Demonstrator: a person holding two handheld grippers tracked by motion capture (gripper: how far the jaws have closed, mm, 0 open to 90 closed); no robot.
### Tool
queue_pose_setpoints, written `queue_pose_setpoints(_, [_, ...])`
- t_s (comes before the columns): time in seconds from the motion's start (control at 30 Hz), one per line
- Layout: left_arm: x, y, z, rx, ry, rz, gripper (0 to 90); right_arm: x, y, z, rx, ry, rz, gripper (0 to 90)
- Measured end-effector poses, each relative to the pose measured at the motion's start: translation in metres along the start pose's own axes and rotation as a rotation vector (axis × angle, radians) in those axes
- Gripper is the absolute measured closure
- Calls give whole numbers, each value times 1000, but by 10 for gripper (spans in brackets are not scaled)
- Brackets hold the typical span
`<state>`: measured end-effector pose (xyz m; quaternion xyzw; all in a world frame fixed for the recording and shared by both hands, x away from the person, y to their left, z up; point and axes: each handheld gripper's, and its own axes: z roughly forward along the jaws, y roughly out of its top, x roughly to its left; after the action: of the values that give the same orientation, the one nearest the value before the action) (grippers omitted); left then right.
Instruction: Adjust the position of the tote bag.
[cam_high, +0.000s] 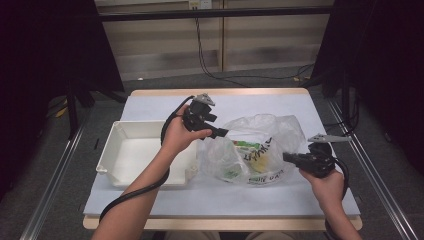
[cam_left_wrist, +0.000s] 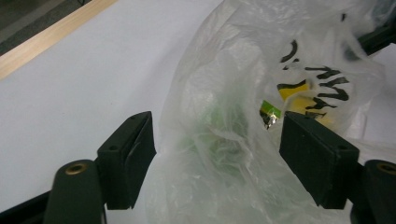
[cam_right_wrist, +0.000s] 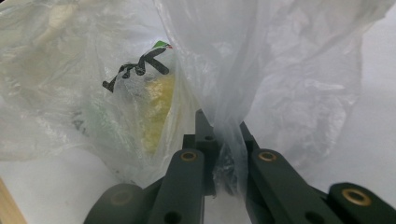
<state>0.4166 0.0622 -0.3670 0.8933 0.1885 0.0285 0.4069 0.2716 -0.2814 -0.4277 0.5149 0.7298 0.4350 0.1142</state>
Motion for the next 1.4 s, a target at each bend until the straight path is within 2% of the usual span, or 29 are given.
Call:
queue_pose_setpoints(0.13, [-4, 2, -2, -3, -6, 3, 215, 5, 3, 13, 20, 26, -5, 868])
queue_pose_setpoints(0.33, [-10, -3, -1, 6, -32, 3, 182, 11, 6, 21, 29, 31, -8, 868])
queue_pose_setpoints(0.37, [-11, -6, -1, 11, -30, 5, 192, 11, 6, 22, 30, 34, -8, 867])
queue_pose_setpoints(0.4, [-11, -8, 0, 15, -48, 6, 217, 11, 6, 22, 32, 32, -7, 868])
queue_pose_setpoints(0.43, [-11, -11, 1, 13, -57, -9, 240, 11, 6, 22, 30, 31, -5, 867])
queue_pose_setpoints(0.53, [-9, -18, 4, 40, -59, -9, 442, 9, 5, 23, 30, 28, -3, 867])
queue_pose_setpoints(0.6, [-5, -21, 5, 68, -94, -19, 604, 8, 4, 23, 25, 28, 5, 867])
queue_pose_setpoints(0.67, [-2, -23, 6, 95, -79, -19, 729, 6, 4, 23, 19, 24, 9, 867])
queue_pose_setpoints(0.7, [2, -24, 7, 88, -74, -28, 796, 5, 4, 23, 20, 21, 13, 867])
queue_pose_setpoints(0.73, [5, -26, 7, 79, -70, -39, 820, 4, 4, 24, 21, 20, 20, 867])
queue_pose_setpoints(0.77, [10, -27, 6, 99, -69, -39, 856, 2, 4, 25, 19, 16, 19, 867])
queue_pose_setpoints(0.83, [16, -30, 7, 87, -49, -68, 873, -2, 3, 28, 26, 13, 33, 867])
queue_pose_setpoints(0.93, [29, -34, 5, 107, -18, -85, 884, -11, 1, 33, 36, 5, 53, 867])
queue_pose_setpoints(1.03, [37, -37, 5, 95, 1, -116, 887, -21, -2, 37, 58, -10, 85, 867])
queue_pose_setpoints(1.23, [46, -41, 6, 90, 11, -119, 889, -41, -9, 39, 78, -30, 139, 869])
queue_pose_setpoints(1.27, [46, -42, 7, 76, 7, -129, 889, -45, -10, 37, 78, -39, 154, 870])
queue_pose_setpoints(1.33, [45, -42, 6, 95, 20, -125, 890, -51, -12, 34, 76, -49, 173, 871])
queue_pose_setpoints(1.4, [46, -42, 7, 92, 17, -121, 891, -56, -13, 30, 74, -65, 183, 872])
